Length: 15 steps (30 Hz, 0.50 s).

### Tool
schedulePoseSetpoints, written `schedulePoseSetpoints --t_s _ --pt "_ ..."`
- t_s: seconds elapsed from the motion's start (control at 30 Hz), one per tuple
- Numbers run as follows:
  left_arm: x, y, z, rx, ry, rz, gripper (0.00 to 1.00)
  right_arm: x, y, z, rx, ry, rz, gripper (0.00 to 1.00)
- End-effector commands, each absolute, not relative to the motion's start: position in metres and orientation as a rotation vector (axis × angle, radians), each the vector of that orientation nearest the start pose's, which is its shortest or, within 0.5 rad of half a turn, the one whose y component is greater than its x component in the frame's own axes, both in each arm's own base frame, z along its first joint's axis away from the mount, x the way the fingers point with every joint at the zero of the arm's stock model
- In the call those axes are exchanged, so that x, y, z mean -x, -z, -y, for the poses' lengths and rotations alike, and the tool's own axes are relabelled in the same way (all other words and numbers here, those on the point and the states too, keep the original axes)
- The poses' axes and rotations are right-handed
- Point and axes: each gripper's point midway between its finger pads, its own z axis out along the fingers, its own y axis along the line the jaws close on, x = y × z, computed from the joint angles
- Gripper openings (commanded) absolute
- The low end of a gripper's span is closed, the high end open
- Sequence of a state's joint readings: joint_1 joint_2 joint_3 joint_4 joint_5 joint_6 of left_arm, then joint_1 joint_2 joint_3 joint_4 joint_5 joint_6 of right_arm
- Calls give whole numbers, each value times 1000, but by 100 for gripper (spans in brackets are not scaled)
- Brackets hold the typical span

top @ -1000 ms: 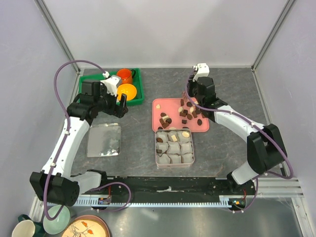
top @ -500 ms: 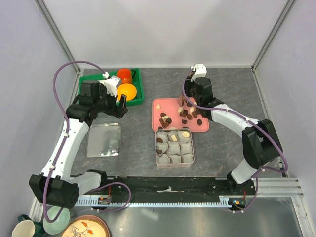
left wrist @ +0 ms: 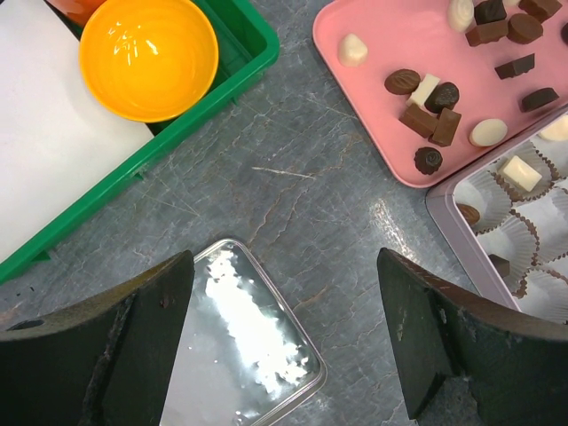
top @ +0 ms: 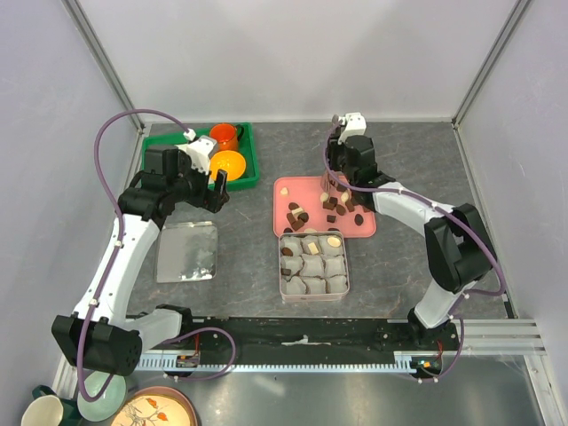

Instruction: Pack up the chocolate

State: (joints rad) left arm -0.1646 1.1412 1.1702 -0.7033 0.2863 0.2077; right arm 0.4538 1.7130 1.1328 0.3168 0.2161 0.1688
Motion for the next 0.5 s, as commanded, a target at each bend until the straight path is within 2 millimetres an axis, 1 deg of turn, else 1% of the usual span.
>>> schedulePoseSetpoints --t_s 0.0,0.2,0.33,0.37,0.4,0.47 --pt "-311 -244 89 -588 257 -2103 91 -494 -200 -211 106 -276 -1788 46" --pt "-310 -243 91 -588 270 -2104 91 -495 -190 -212 113 -271 -1807 44" --pt "-310 -242 92 -591 280 -2105 91 -495 -182 -207 82 -249 -1825 45" --pt "-309 -242 92 -593 281 -2104 91 -495 -184 -206 70 -250 -1821 45" --pt "-309 -242 92 -592 282 -2106 91 -492 -182 -205 53 -255 -1823 47" --pt "-310 -242 93 -592 286 -2105 91 -490 -193 -199 -15 -236 -1777 48"
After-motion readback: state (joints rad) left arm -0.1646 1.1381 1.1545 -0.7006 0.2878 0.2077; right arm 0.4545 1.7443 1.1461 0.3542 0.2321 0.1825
